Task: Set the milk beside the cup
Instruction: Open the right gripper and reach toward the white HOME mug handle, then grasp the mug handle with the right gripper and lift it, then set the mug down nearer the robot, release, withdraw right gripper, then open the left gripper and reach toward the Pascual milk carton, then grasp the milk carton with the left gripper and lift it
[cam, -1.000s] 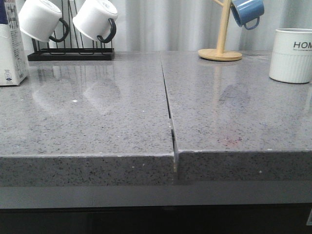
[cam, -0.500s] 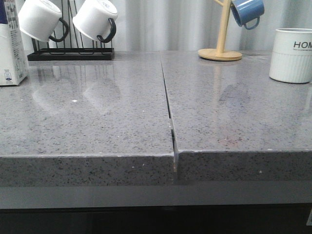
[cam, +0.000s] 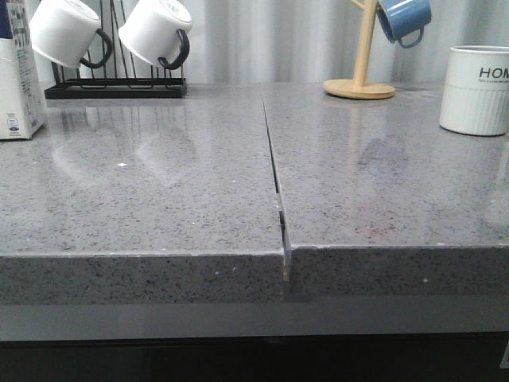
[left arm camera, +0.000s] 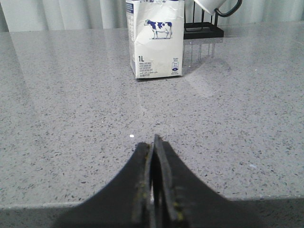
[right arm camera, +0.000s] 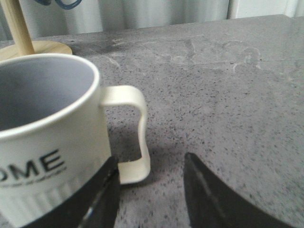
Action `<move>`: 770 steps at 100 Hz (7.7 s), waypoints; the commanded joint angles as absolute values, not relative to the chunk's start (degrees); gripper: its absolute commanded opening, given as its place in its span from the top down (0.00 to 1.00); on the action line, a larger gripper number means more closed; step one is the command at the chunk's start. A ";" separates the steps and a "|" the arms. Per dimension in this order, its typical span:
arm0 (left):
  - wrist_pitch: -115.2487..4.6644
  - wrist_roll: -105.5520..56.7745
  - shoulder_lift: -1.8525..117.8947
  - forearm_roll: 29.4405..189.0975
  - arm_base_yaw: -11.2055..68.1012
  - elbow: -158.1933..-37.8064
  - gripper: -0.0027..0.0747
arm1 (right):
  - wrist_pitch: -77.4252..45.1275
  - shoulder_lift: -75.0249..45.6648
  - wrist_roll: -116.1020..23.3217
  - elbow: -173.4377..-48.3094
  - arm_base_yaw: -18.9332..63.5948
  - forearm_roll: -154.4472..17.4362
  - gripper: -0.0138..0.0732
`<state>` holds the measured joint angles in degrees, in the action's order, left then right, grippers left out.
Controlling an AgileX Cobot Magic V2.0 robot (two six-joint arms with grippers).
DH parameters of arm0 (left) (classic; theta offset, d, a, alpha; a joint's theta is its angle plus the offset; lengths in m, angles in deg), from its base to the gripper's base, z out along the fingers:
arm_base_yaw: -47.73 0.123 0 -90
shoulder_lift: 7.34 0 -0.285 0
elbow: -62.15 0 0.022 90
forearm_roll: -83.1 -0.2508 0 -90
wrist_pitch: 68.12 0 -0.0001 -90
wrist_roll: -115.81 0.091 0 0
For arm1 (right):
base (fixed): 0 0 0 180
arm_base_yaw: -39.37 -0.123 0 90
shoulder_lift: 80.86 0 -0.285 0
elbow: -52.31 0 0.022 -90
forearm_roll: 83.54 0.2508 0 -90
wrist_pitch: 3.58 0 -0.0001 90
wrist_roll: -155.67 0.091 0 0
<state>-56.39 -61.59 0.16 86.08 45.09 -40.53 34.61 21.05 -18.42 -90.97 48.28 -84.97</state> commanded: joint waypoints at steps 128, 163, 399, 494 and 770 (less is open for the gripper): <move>-61.09 -61.67 -1.68 86.20 45.27 -39.46 0.99 | 35.44 21.65 -18.93 -104.31 31.57 -84.97 0.84; -61.09 -61.67 -1.68 86.20 45.27 -39.46 0.99 | 34.86 21.65 -18.97 -104.31 18.62 -84.92 0.84; -61.09 -61.67 -1.68 86.20 45.27 -39.46 0.99 | -11.44 -41.12 -18.99 -78.91 16.81 -84.92 0.92; -68.12 -61.67 -1.46 85.40 45.27 -42.33 0.99 | -33.43 -73.79 -18.96 -72.07 16.81 -84.84 0.92; -89.93 -62.24 88.63 92.40 44.28 -97.00 0.26 | -33.43 -73.79 -18.96 -72.07 16.81 -84.84 0.92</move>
